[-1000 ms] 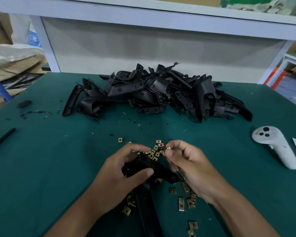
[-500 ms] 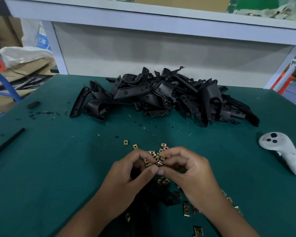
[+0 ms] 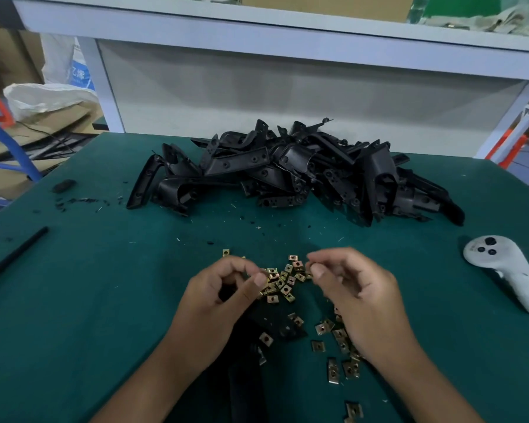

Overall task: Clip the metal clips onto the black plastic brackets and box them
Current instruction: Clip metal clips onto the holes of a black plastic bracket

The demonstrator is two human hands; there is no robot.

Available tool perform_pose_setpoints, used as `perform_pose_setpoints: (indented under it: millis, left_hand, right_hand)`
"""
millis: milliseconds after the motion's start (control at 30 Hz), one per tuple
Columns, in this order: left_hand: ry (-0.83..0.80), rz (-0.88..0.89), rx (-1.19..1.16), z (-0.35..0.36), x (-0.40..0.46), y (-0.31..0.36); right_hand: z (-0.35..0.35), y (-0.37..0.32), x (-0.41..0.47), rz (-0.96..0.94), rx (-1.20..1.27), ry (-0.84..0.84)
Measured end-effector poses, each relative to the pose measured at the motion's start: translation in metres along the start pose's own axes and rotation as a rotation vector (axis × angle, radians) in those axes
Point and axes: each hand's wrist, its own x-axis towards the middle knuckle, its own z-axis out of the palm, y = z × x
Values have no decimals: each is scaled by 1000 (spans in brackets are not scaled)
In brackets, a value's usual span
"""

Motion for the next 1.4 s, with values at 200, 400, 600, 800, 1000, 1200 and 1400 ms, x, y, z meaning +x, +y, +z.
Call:
perform_pose_setpoints:
  millis: [200,400,600,800,1000,1200,1400]
  left_hand:
    - [-150,48,62,1,-6,-4]
    - [-164,83,61,1,-5,-6]
    - [-185,43,82,0,-7,-4]
    - [-203,-75,-4,2,-8,-2]
    - [-315,-119,-32,-4,-9,5]
    - [-322,-93,71,-5,-8,6]
    - [-256,-132,-63,-2,-4,6]
  right_hand:
    - [8,-2,-4,149,71,-359]
    - [4,-6,-4,297,171,-481]
    - [4,-5,-1,429,442,-514]
    - [0,2,5,488,737,-384]
    - [-1,4,6,482,646,-338]
    - [-3,3,5,361,348,-306]
    - [-9,2,7,341,151,-339]
